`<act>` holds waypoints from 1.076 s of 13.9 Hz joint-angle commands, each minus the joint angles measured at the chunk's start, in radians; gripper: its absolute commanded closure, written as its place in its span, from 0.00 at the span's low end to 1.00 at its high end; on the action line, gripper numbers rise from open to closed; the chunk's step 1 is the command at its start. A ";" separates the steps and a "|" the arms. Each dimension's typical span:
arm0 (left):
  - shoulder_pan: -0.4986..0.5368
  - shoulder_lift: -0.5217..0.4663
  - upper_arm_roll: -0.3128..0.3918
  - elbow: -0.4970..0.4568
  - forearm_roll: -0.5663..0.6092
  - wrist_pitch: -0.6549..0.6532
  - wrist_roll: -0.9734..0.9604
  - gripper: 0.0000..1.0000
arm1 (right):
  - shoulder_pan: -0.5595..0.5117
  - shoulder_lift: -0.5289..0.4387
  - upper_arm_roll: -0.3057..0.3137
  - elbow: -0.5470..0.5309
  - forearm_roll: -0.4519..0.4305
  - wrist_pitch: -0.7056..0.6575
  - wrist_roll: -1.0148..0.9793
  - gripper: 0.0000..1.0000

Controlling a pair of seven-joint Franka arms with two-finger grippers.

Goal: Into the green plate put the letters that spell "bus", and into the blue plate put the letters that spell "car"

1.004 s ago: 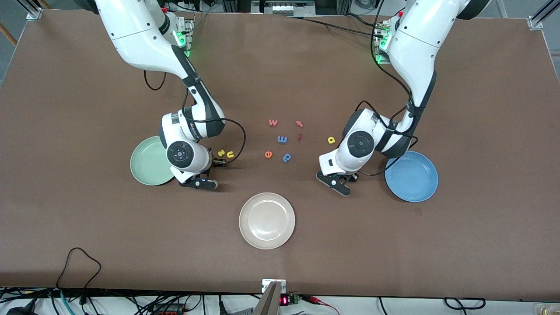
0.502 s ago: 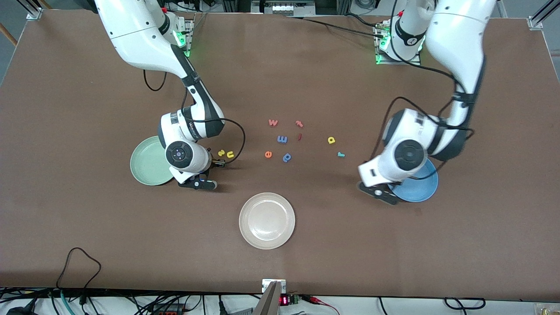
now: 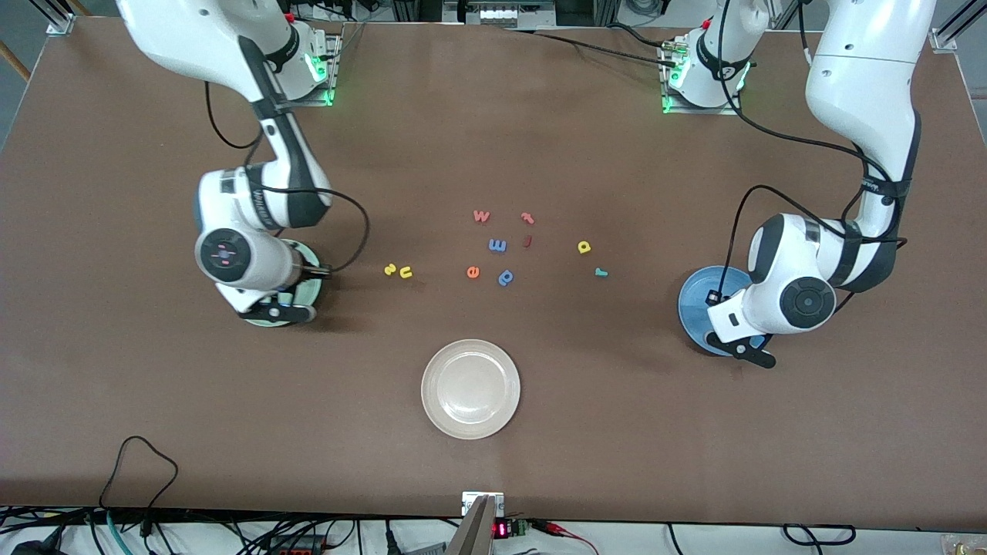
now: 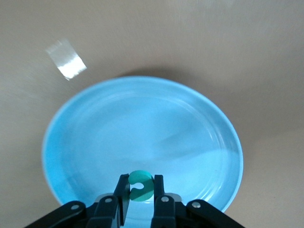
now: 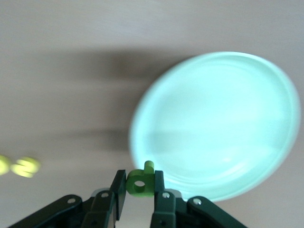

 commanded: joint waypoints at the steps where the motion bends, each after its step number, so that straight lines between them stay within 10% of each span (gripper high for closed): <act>1: -0.005 -0.028 -0.018 -0.009 0.016 -0.008 -0.004 0.00 | -0.008 -0.034 -0.026 -0.137 -0.012 0.126 -0.102 0.89; 3: -0.016 -0.057 -0.027 -0.009 0.015 -0.023 0.002 0.00 | -0.023 -0.017 -0.024 -0.177 -0.012 0.218 -0.130 0.86; 4: -0.016 -0.074 -0.071 -0.012 0.008 -0.047 -0.015 0.00 | -0.027 -0.008 -0.024 -0.174 -0.010 0.223 -0.132 0.68; 5: -0.007 -0.082 -0.118 -0.014 0.005 -0.063 -0.050 0.00 | -0.028 -0.003 -0.024 -0.170 -0.003 0.224 -0.113 0.09; 6: -0.004 -0.086 -0.155 -0.017 0.004 -0.073 -0.129 0.00 | -0.021 -0.006 -0.024 -0.155 -0.001 0.215 -0.104 0.00; 15: -0.103 -0.071 -0.265 -0.185 0.014 0.182 -0.535 0.17 | 0.176 0.022 0.039 -0.070 0.039 0.192 0.197 0.14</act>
